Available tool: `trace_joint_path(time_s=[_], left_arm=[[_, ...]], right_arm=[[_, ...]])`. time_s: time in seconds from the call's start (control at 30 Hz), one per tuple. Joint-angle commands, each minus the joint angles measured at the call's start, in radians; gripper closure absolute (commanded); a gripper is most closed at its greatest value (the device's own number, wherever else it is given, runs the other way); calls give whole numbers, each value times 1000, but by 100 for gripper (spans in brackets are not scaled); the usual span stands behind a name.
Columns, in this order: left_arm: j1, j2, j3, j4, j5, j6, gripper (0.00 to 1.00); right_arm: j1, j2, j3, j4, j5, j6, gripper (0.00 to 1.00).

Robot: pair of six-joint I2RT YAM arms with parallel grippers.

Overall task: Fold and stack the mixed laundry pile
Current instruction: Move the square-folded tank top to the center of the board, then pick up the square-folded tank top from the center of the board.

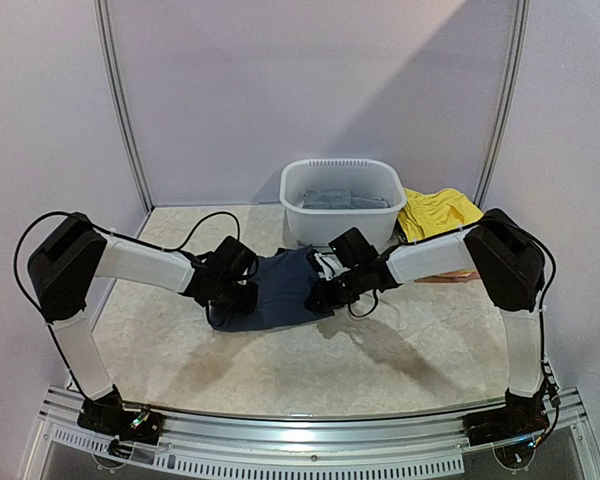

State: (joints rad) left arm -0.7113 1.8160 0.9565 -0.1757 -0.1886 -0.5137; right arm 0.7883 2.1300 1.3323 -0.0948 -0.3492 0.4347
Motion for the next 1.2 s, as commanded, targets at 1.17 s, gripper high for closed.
trace_joint_path(time_s=[1.17], left_arm=[[61,88,202,-74,-142,140,71]], right_arm=[[-121,103,236,-123,-74,-6,89]])
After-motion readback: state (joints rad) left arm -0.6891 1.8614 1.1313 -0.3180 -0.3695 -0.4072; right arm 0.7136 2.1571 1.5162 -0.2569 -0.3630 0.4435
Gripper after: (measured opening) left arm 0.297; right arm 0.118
